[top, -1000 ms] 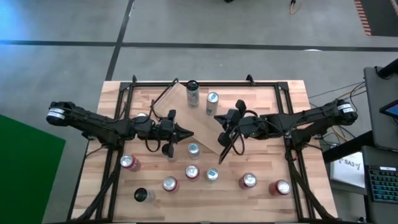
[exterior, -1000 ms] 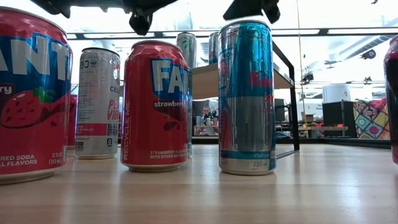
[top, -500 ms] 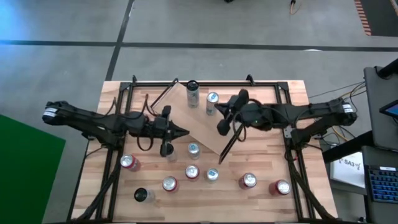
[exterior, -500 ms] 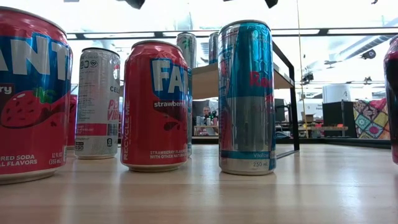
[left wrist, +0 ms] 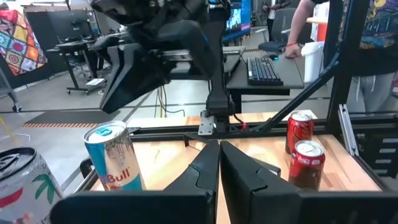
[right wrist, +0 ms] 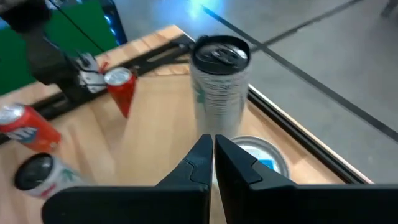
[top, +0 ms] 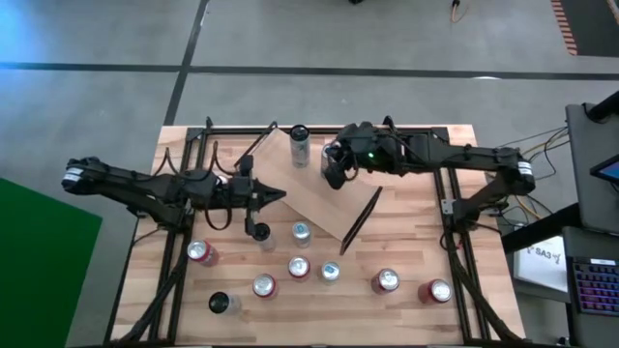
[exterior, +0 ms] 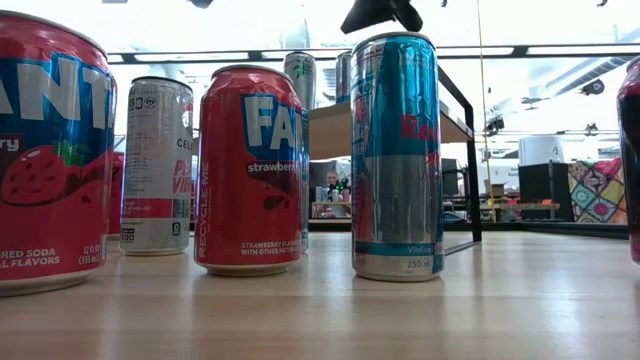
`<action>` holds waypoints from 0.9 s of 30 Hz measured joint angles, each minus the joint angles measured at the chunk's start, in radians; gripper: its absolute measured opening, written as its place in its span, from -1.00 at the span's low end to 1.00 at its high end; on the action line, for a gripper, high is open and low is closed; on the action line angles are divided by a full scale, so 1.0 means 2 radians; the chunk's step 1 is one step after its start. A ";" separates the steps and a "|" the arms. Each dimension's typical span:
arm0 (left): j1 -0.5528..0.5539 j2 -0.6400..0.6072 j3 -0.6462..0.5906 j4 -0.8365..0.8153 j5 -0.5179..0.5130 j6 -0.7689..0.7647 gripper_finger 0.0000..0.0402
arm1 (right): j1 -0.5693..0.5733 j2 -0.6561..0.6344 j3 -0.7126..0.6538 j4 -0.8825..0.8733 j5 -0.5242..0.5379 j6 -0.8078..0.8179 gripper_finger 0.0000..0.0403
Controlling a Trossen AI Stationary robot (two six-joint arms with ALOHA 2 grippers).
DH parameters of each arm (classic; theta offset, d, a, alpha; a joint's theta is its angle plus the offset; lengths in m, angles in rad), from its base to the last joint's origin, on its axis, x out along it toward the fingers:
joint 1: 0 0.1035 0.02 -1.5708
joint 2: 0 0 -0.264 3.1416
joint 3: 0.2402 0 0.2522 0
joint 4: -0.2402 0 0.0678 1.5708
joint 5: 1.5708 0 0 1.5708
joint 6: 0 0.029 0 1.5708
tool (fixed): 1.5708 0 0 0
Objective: Place canned beverage on shelf
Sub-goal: Put the silver/blue soda can on the shelf
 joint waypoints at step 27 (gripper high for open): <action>0.000 -0.005 0.000 -0.003 0.000 0.013 -1.00 | -0.005 0.029 0.013 -0.039 0.000 -0.008 -0.96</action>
